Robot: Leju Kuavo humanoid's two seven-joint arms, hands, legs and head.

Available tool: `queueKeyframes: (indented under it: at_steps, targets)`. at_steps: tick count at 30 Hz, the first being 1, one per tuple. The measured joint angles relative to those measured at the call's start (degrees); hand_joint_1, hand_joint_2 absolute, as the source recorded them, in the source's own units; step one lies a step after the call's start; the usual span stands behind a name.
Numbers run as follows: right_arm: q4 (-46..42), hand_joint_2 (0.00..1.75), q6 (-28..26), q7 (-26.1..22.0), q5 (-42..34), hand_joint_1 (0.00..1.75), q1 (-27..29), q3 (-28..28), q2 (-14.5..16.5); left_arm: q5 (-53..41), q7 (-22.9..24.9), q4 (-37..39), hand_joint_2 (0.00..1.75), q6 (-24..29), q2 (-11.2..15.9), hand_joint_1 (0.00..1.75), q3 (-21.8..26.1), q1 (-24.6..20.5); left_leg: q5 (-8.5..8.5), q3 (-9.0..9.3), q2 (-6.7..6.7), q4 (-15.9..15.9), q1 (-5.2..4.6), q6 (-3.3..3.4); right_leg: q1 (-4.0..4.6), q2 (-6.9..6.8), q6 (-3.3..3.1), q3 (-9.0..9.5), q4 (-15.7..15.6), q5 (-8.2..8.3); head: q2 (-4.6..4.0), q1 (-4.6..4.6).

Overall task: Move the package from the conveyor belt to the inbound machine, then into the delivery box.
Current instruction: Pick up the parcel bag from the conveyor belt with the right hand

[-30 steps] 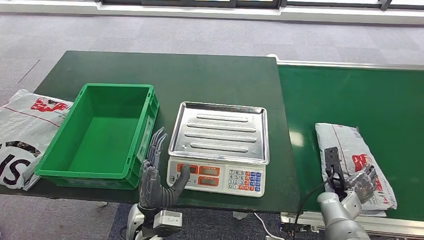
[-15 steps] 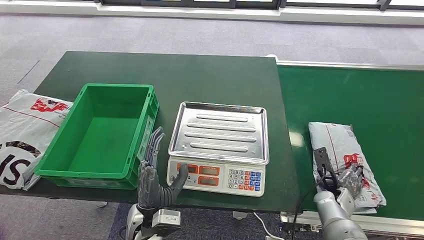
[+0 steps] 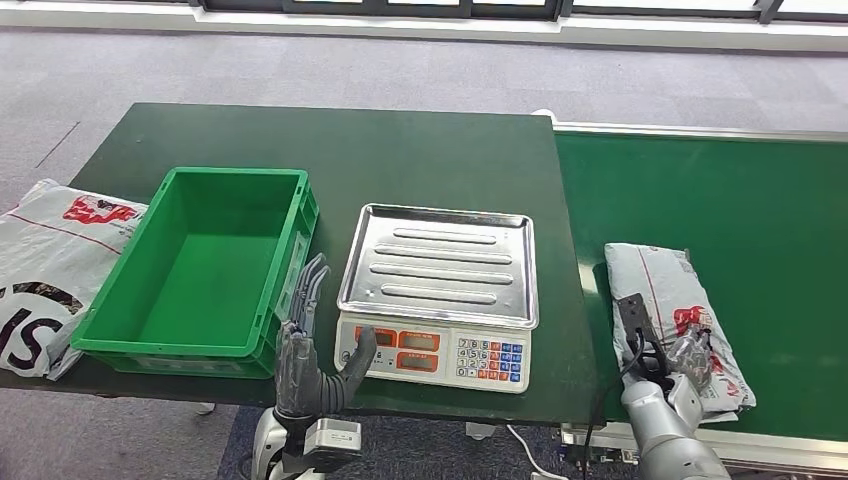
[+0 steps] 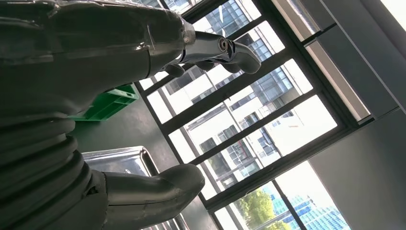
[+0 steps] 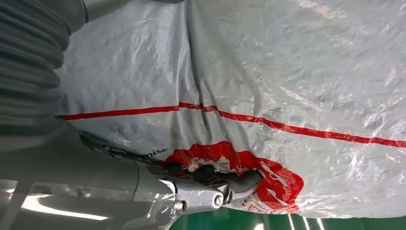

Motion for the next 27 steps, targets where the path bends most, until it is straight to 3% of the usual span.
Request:
queueKeyframes:
  at_steps: [2, 3, 18, 27]
  targets:
    - [0.00, 1.75, 0.00, -0.14, -0.02, 1.54, 0.01, 0.00, 0.09, -0.14, 0.00, 0.00, 1.75, -0.01, -0.01, 0.00, 0.00, 0.00, 0.00, 0.00, 0.00, 0.00, 0.00, 0.00, 0.00, 0.00, 0.00, 0.01, 0.00, 0.00, 0.00, 0.01]
    - [0.00, 1.75, -0.01, -0.26, -0.02, 1.75, 0.03, 0.00, 0.13, -0.29, 0.00, 0.00, 1.75, -0.04, -0.01, 0.00, 0.00, 0.00, 0.00, 0.01, -0.01, 0.00, 0.00, 0.00, 0.00, -0.01, 0.00, 0.01, 0.00, 0.00, 0.00, 0.01]
    - [-0.02, 1.75, -2.46, -2.57, 0.02, 1.75, 0.20, 0.00, 0.26, -2.04, 0.00, -0.78, 1.75, -0.81, -0.33, 0.00, 1.09, 0.53, 0.00, 0.00, -0.02, 0.00, 0.00, 0.01, 0.00, -0.02, 0.00, 0.02, 0.00, 0.00, 0.00, 0.01]
    - [-1.71, 1.75, -13.11, -9.57, -3.78, 1.75, 0.32, -0.46, 0.96, -2.94, 0.00, -1.49, 1.75, -0.96, -0.62, 0.00, 2.22, 1.12, -0.01, -0.06, -0.03, 0.00, 0.00, 0.01, 0.00, 0.00, 0.00, -0.06, 0.01, 0.00, 0.00, 0.02]
